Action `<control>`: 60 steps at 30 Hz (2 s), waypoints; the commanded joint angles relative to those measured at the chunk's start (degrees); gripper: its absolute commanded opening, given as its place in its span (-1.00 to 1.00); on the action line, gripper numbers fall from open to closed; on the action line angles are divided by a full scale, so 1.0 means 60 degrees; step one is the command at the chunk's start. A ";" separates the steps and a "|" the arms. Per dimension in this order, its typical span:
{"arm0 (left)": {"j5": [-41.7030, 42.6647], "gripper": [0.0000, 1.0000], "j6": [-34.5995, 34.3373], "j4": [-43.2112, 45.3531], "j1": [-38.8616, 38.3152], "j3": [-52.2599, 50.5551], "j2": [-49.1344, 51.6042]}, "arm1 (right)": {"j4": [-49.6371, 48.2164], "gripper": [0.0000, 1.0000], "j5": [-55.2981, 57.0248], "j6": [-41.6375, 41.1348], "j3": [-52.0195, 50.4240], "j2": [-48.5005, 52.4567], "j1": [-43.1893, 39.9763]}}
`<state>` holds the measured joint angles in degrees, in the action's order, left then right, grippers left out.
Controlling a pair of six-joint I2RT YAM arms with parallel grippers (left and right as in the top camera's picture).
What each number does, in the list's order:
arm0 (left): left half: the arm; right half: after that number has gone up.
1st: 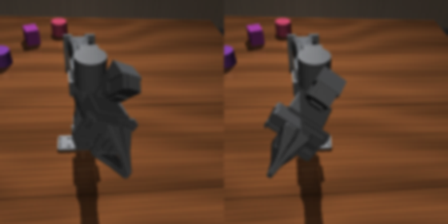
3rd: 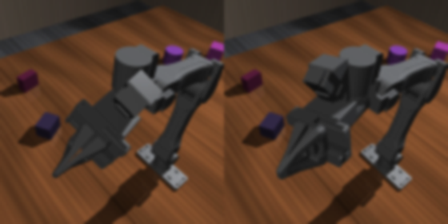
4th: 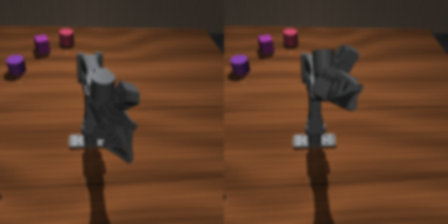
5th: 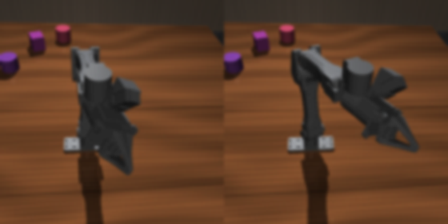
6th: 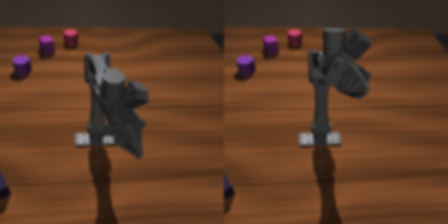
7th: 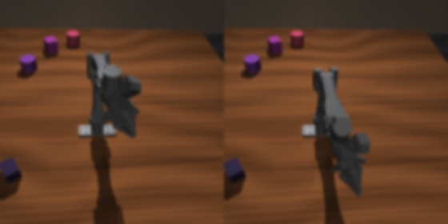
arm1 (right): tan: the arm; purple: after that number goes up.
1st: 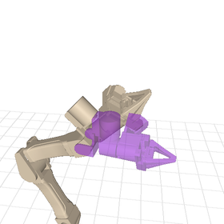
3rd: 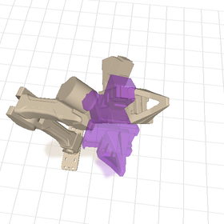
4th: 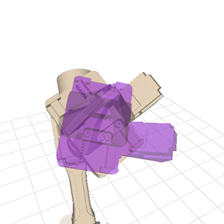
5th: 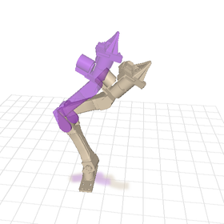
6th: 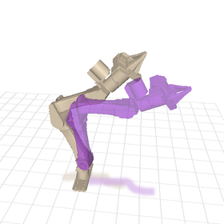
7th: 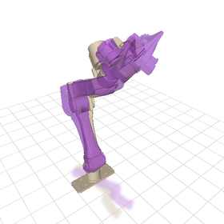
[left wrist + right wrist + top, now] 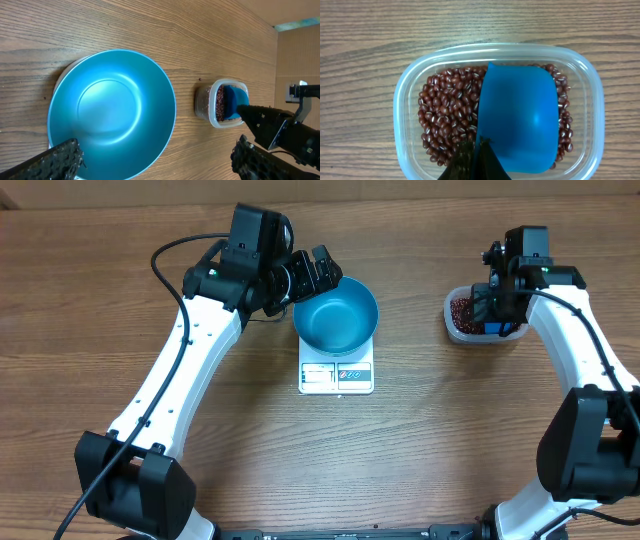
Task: Scoop item into bowl and weigh 150g on scale
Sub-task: 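Drag the scoop through the beans with the right gripper, then lift the bean-filled scoop out of the tub with the right gripper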
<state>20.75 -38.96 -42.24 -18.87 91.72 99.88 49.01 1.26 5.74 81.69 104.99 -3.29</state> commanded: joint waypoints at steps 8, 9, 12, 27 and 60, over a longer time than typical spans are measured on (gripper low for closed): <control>-0.0080 0.99 0.0142 0.0004 0.0018 0.0204 -0.0211 | -0.0270 -0.93 -0.1341 -0.0780 -0.0783 0.0259 -0.0087; -0.0080 0.99 0.0142 0.0007 0.0018 0.0204 -0.0211 | -0.0273 -0.93 -0.1435 -0.0878 -0.0783 0.0259 -0.0109; -0.0080 0.99 0.0142 0.0004 0.0018 0.0204 -0.0211 | -0.0324 -0.93 -0.2065 -0.0900 -0.0783 0.0259 -0.0219; -0.0080 0.99 0.0142 0.0004 0.0018 0.0204 -0.0211 | -0.0448 -0.93 -0.5512 -0.0929 -0.0783 0.0259 -0.1661; -0.0080 0.99 0.0142 0.0007 0.0018 0.0204 -0.0211 | -0.0412 -0.93 -0.9548 -0.0998 -0.0783 0.0259 -0.4827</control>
<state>20.73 -38.96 -42.24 -18.87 91.72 99.88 46.54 -48.64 -0.03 77.23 106.48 -29.93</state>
